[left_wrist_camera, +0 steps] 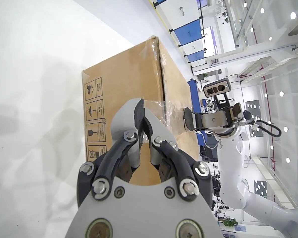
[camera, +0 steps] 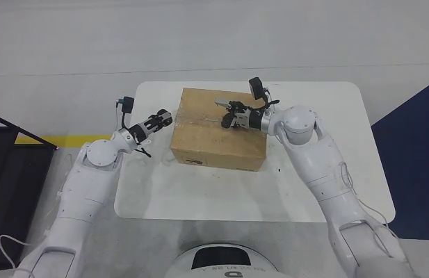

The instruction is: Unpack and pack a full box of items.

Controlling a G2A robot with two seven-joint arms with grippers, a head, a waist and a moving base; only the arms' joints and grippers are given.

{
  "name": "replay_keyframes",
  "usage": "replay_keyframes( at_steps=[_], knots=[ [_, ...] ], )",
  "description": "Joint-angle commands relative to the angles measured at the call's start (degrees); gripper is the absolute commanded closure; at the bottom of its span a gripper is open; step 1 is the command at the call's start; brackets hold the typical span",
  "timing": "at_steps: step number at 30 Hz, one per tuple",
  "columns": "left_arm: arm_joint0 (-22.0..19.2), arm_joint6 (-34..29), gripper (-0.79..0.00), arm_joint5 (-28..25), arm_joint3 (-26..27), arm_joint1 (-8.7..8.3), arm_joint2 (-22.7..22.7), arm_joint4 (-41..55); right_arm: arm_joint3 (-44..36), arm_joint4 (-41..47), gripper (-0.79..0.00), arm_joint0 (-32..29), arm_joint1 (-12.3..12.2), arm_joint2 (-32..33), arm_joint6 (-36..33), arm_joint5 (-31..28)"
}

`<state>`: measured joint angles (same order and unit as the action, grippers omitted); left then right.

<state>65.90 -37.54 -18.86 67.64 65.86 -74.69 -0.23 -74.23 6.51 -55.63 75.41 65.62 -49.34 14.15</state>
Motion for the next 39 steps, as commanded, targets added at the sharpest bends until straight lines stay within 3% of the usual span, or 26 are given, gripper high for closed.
replay_keyframes(
  at_steps=[1, 7, 8, 10, 11, 20, 26, 39],
  knots=[
    [-0.13, -0.01, 0.000, 0.03, -0.13, 0.01, 0.07, 0.11, -0.63, 0.41, -0.785, -0.35, 0.19, -0.65, 1.79, 0.66],
    [-0.52, 0.24, 0.000, -0.03, -0.31, 0.03, 0.36, -0.01, 3.97, 2.48, -0.785, 4.03, 2.04, -6.07, 5.89, 2.48],
    [-0.49, 0.41, -0.052, -0.02, -0.45, 0.02, 0.19, 0.29, 4.89, 2.44, -0.785, 4.85, 2.32, -6.96, 6.25, 2.69],
    [-0.39, 1.08, -0.677, -0.03, -0.78, 0.02, -0.29, 1.51, 6.44, 2.92, -0.785, 6.17, 2.79, -8.08, 6.64, 2.77],
    [-0.38, 1.22, -0.785, 0.05, -0.91, 0.02, -0.48, 1.97, 6.85, 3.12, -0.785, 6.52, 2.92, -8.34, 6.76, 2.69],
    [-0.41, 1.83, -0.785, 0.62, -4.95, -0.42, -3.24, 4.68, 8.90, 3.94, -0.785, 8.84, 4.13, -11.42, 6.99, 1.27],
    [-2.93, 2.20, -0.785, 1.41, -9.53, 0.15, 0.01, 0.91, 9.06, 5.80, -0.785, 9.42, 5.20, -13.62, 7.62, -0.02],
    [-5.36, 3.20, -0.785, 2.75, -10.21, 1.33, 5.94, -5.69, 11.40, 8.06, -0.785, 11.60, 7.07, -15.98, 11.86, 2.49]
  ],
)
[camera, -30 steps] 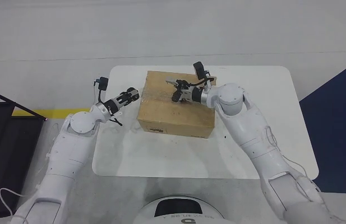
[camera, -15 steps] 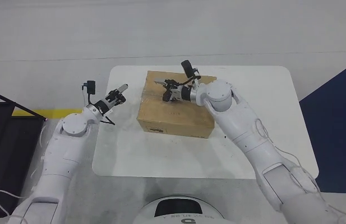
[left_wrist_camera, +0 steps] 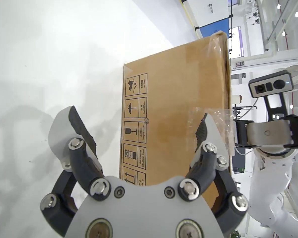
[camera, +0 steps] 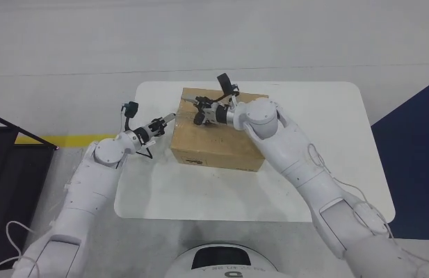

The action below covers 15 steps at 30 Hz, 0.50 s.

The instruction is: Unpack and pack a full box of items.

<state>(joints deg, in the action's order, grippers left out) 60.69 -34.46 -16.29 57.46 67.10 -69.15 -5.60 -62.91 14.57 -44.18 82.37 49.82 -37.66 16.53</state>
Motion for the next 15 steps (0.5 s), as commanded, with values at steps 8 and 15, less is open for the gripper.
replay_keyframes(
  at_steps=[8, 15],
  knots=[
    [-0.94, 0.56, -0.785, 0.90, 0.49, 0.70, 2.79, -2.29, 0.39, -0.14, -0.785, 0.77, 0.71, -0.89, 0.73, 0.71],
    [-1.38, 0.76, -0.785, 1.29, 0.86, 1.05, 4.10, -3.65, 0.18, -0.17, -0.785, 0.67, 0.74, -0.22, 0.72, 0.88]
  ],
)
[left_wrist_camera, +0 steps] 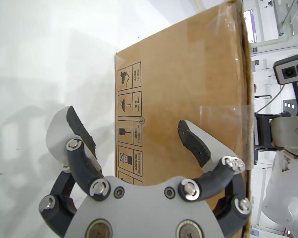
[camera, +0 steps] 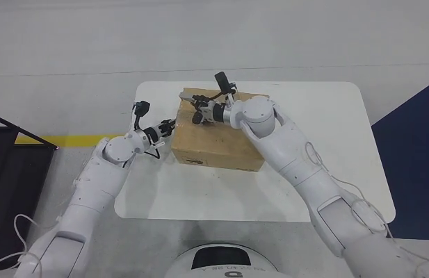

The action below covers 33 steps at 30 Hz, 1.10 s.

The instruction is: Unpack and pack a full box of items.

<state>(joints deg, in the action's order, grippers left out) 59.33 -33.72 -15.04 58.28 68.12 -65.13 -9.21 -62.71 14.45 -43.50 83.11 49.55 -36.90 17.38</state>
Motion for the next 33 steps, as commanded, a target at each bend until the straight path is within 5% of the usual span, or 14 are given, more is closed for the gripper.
replay_keyframes(
  at_steps=[1, 27, 33],
  knots=[
    [-0.05, -0.01, -0.785, 0.14, 0.09, 0.06, 0.19, -0.14, -0.05, -0.11, -0.785, -0.03, 0.00, 0.11, -0.09, 0.05],
    [-1.82, -0.13, -0.785, 0.39, 0.07, 1.45, 3.76, -0.83, 2.86, 0.65, -0.785, 3.49, 3.00, -3.95, 2.18, 3.63],
    [-2.45, 0.47, -0.785, 0.33, -1.07, 1.76, 4.06, -0.58, 3.50, 3.17, -0.785, 3.78, 3.29, -2.92, -1.40, -0.60]
  ],
)
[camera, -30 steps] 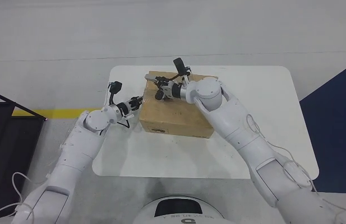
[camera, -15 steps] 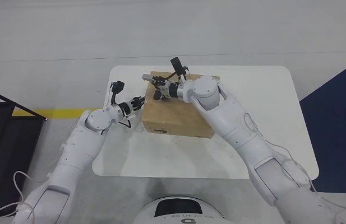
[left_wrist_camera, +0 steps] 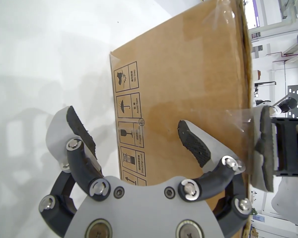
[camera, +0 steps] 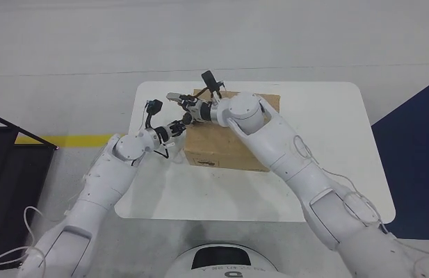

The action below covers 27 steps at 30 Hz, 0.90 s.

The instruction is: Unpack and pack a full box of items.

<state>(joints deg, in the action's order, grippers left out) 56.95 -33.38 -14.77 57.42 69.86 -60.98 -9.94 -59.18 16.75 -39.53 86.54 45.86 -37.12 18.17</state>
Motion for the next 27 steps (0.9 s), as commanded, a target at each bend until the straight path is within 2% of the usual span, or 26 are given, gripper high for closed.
replay_keyframes(
  at_steps=[1, 7, 11, 15, 21, 27],
  knots=[
    [-0.16, 0.31, -0.785, 0.10, -0.59, 0.02, -0.22, 0.23, -0.14, 1.25, -0.785, -0.33, -0.47, 1.97, -1.93, -2.88],
    [-0.11, 0.95, -0.785, -0.24, -1.89, -0.16, -1.51, 0.92, -7.04, -0.17, -0.785, -5.48, -4.45, 12.72, -7.67, -7.82],
    [0.27, 0.78, -0.785, -0.64, -2.29, -0.42, -2.44, 0.98, -17.19, -3.30, -0.785, -12.84, -8.00, 23.23, -11.98, -7.48],
    [0.88, 0.49, -0.785, -0.96, -2.63, -0.75, -3.91, 2.29, -26.88, -5.71, -0.785, -20.42, -10.42, 31.65, -14.69, -5.25],
    [1.76, -2.77, -0.785, -0.48, -3.25, -1.92, -10.58, 11.94, -28.11, -5.66, -0.785, -21.60, -10.67, 32.72, -14.81, -5.11],
    [6.53, -9.94, -0.785, 0.80, 2.88, -4.25, -20.53, 21.99, -28.11, -5.66, -0.785, -21.60, -10.67, 32.72, -14.81, -5.11]
  ],
)
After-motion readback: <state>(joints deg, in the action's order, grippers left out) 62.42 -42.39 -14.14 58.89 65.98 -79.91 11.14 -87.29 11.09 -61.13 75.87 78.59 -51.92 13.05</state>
